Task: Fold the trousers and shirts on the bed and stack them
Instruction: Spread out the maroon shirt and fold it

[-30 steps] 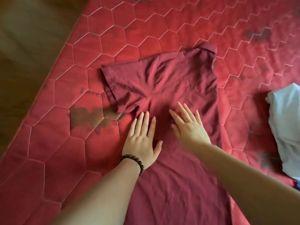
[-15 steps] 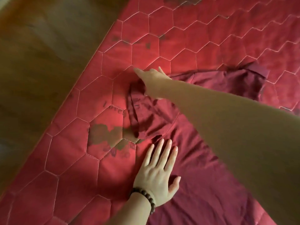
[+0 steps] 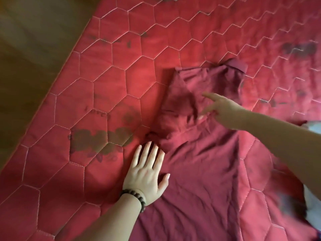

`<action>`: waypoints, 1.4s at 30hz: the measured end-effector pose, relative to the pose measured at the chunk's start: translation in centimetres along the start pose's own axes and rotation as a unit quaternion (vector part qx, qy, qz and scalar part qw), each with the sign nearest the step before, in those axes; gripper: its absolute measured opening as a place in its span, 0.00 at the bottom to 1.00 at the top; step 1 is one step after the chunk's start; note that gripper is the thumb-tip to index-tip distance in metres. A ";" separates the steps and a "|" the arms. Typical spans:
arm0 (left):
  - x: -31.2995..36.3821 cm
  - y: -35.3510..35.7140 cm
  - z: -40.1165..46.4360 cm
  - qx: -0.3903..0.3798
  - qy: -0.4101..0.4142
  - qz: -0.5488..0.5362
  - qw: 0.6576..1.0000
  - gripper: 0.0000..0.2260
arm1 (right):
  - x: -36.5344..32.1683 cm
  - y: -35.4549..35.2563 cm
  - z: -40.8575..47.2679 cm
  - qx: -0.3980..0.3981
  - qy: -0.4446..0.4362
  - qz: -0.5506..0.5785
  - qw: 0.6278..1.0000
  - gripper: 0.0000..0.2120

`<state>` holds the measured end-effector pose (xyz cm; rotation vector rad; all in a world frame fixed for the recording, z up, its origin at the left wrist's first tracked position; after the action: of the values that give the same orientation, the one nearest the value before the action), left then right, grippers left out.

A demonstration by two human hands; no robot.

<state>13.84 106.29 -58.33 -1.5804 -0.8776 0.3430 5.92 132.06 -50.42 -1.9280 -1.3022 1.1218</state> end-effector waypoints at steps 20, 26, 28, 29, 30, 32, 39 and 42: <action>-0.5 -2.4 -0.2 -0.003 -0.001 -0.113 0.994 0.30 | -7.4 10.4 -3.1 0.018 -0.102 -0.144 0.984 0.27; -0.4 -8.6 1.7 0.271 -0.058 -0.154 0.948 0.15 | -7.6 9.9 -4.3 0.029 -0.087 0.020 0.996 0.27; 1.3 -7.3 3.8 0.193 -0.031 -0.105 0.975 0.20 | -6.7 8.3 -3.9 0.139 -0.040 0.081 0.986 0.20; 1.8 -5.9 4.6 0.138 -0.027 -0.072 0.987 0.23 | -6.0 7.6 -3.7 0.181 -0.010 0.089 0.979 0.18; 1.9 -4.4 5.1 0.085 -0.029 -0.035 0.995 0.26 | -5.2 7.1 -3.4 0.210 0.018 0.091 0.973 0.17; 1.3 -1.8 5.2 0.027 -0.029 0.026 0.999 0.29 | -3.8 6.0 -2.3 0.239 0.047 0.083 0.966 0.18; 1.0 -0.5 5.3 0.019 -0.019 0.034 0.999 0.30 | -3.6 7.7 2.8 0.043 -0.089 -0.186 0.978 0.28; 0.8 -0.4 5.3 0.008 -0.023 0.031 0.999 0.31 | -0.4 6.4 4.6 0.118 0.062 -0.133 0.982 0.28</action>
<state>10.72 110.66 -58.97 -1.5919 -0.8602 0.4307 4.86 129.22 -57.65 -1.5725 -1.2538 0.9591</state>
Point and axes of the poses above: each hand's wrist, its own z-axis towards the middle knuckle, its own y-axis out of the palm, x = y × z, the point moved 5 cm from there along z, towards the middle knuckle, and after that the axes turned 2 degrees about -x, right-handed, at the moved point
